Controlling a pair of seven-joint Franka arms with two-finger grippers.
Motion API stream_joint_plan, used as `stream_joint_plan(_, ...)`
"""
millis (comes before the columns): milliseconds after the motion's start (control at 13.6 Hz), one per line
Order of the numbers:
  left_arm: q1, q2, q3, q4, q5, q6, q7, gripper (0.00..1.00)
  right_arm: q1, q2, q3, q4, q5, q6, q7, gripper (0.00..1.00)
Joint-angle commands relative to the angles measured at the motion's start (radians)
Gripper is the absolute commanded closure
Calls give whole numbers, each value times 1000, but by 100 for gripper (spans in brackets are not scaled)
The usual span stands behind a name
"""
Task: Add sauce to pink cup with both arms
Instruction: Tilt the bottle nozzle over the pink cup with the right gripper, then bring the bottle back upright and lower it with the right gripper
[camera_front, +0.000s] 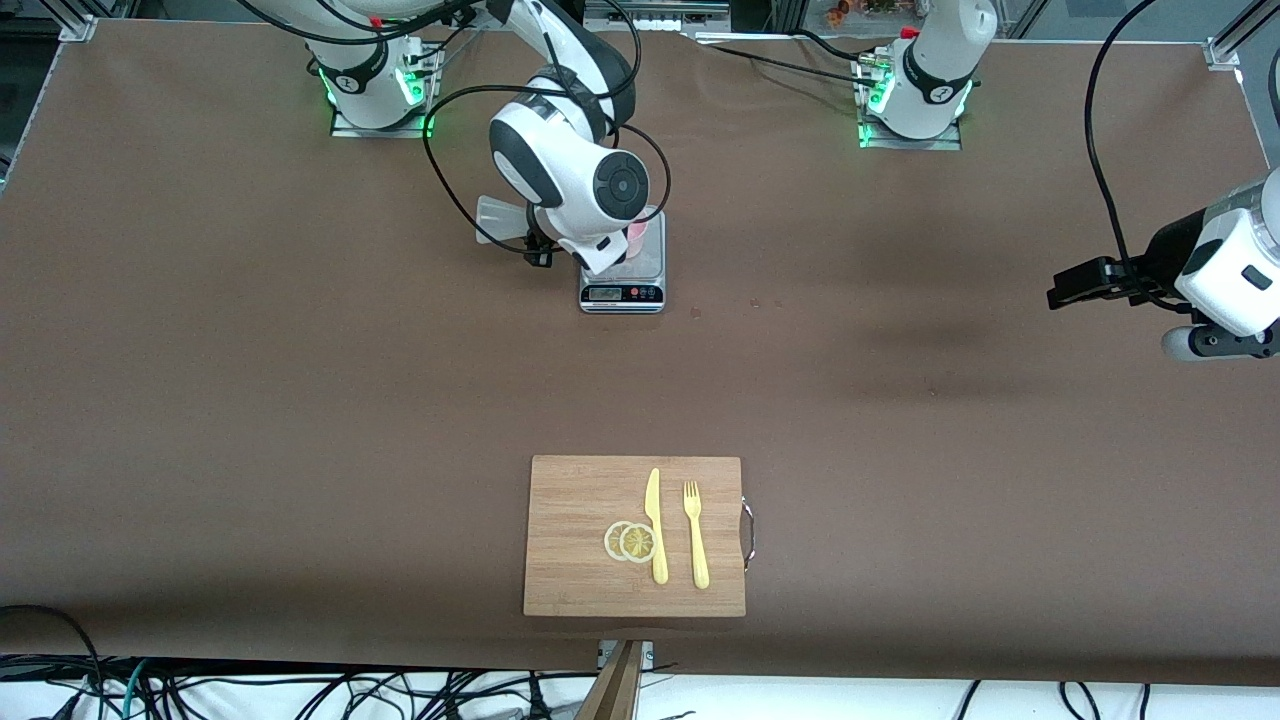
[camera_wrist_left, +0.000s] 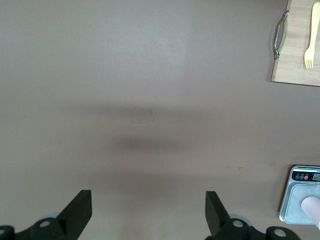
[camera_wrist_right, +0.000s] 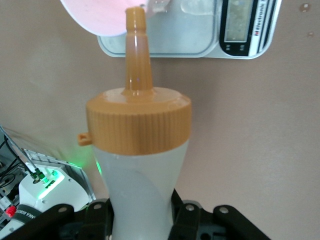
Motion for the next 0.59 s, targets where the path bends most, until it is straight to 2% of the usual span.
stream_joint_plan(0, 3, 8, -1, 21, 5, -19, 21, 0, -52, -32, 15, 2, 42, 31, -62, 83)
stream_joint_plan(220, 3, 8, -2, 21, 5, -19, 21, 0, -93, -53, 15, -18, 106, 96, -124, 83)
stream_joint_plan(514, 3, 8, -2, 21, 5, -19, 21, 0, -228, -99, -5, -62, 301, 216, -357, 83)
